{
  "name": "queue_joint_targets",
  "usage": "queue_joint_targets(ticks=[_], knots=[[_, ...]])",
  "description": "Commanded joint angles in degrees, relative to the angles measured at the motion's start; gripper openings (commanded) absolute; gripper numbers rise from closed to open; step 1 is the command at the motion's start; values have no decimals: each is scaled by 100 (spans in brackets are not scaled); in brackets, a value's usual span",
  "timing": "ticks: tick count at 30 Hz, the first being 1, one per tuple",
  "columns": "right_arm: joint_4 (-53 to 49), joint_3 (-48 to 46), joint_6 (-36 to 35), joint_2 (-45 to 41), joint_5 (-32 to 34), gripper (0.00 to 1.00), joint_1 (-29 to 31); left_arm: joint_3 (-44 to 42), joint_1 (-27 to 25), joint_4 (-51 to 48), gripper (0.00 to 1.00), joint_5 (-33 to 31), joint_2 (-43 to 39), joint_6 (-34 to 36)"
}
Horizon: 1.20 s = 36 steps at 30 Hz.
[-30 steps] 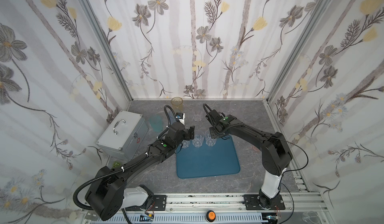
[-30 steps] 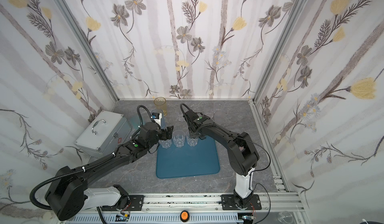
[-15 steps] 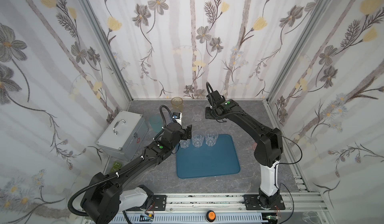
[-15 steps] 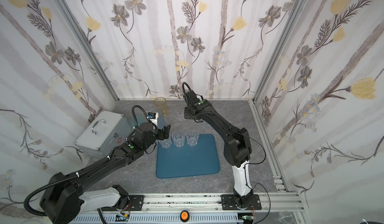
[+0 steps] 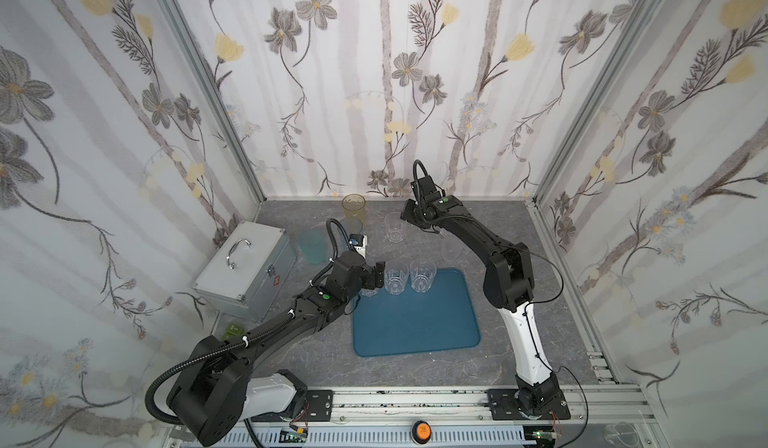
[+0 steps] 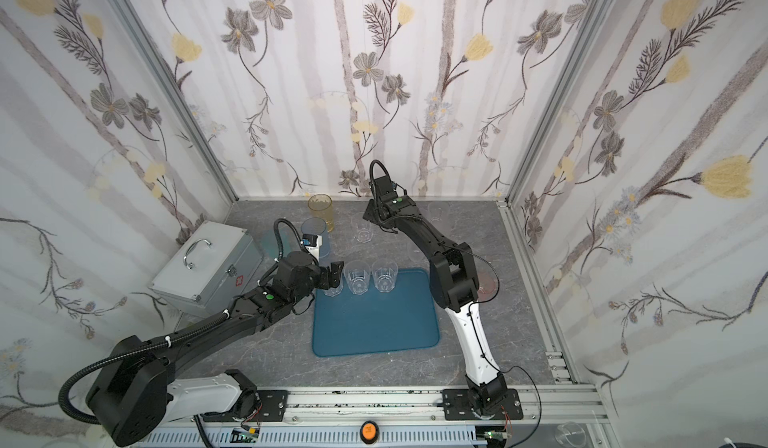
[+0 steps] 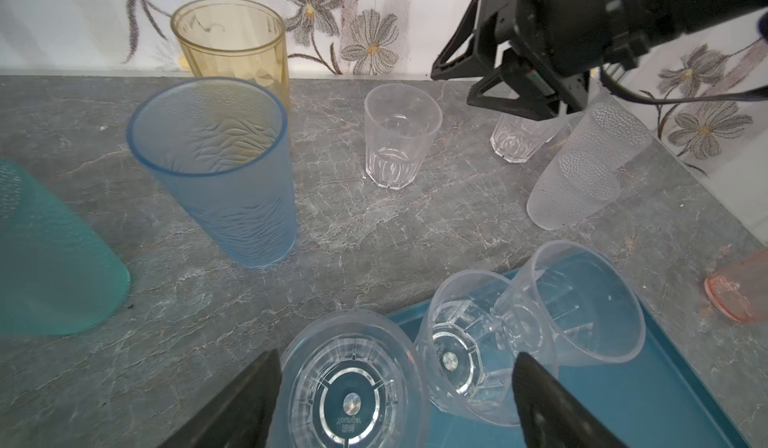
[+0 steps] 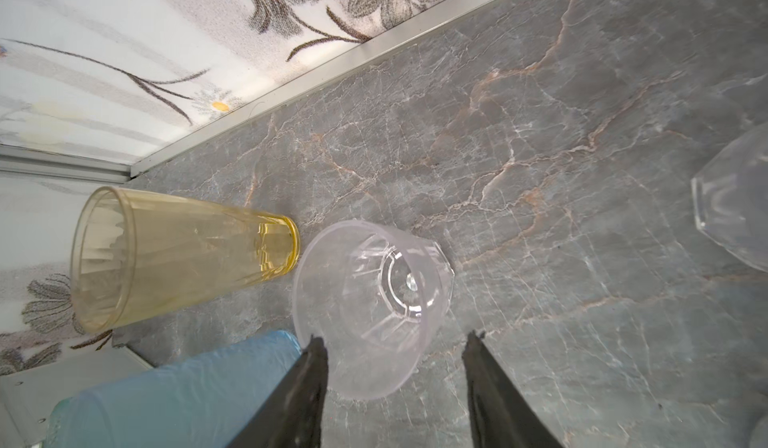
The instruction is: Place the glasses into the tray
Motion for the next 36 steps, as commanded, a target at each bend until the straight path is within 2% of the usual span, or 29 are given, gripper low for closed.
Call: queue_joint_targets(ticks=[1, 6, 12, 16, 18, 23, 28, 32, 36], knots=[[215, 235, 112, 302, -108, 53, -38, 106, -8, 106, 90, 202, 175, -40], [261, 392, 114, 669, -168, 48, -100, 152, -10, 106, 90, 215, 294, 15], [179, 384, -20, 691, -177, 21, -109, 202, -14, 106, 90, 221, 379, -35], [90, 384, -210, 476, -106, 9, -109, 265, -27, 106, 90, 208, 437, -25], [45, 375, -344, 268, -107, 6, -103, 262, -23, 98, 90, 115, 382, 18], [-19, -87, -784, -741, -32, 4, -31, 275, -24, 74, 90, -111, 63, 138], [159, -1694, -1256, -2264, 195, 4, -12, 386, -59, 80, 88, -259, -55, 142], [36, -3071, -1607, -3516, 346, 4, -83, 641, -466, 70, 88, -812, -9, 617], [-420, -3968, -1858, -4538, 491, 4, -203, 999, -834, 84, 88, -903, 342, 913]])
